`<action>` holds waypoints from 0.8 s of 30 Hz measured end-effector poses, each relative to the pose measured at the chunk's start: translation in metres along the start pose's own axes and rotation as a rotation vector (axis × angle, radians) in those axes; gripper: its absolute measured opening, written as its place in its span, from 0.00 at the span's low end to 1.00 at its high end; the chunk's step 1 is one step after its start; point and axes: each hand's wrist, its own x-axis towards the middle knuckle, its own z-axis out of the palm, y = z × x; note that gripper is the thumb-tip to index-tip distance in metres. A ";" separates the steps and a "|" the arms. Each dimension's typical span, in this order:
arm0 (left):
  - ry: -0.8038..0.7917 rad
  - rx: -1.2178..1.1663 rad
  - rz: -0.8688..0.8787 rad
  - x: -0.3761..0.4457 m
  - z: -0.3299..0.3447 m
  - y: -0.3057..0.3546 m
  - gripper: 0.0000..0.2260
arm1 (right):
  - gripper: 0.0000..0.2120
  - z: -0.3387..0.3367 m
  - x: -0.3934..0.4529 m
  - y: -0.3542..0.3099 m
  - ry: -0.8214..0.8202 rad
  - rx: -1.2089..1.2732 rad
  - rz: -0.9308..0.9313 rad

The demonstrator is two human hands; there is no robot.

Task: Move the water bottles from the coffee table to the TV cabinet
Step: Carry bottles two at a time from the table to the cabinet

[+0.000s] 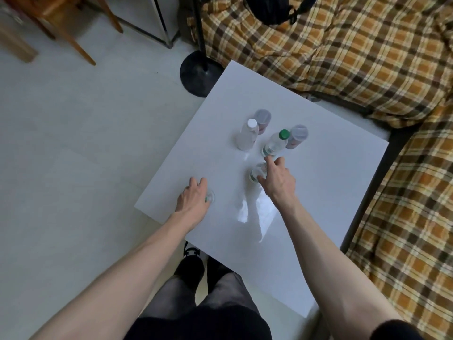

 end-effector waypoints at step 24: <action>0.527 -0.500 -0.119 -0.090 -0.113 -0.113 0.10 | 0.10 -0.042 -0.062 -0.161 0.193 0.210 -0.565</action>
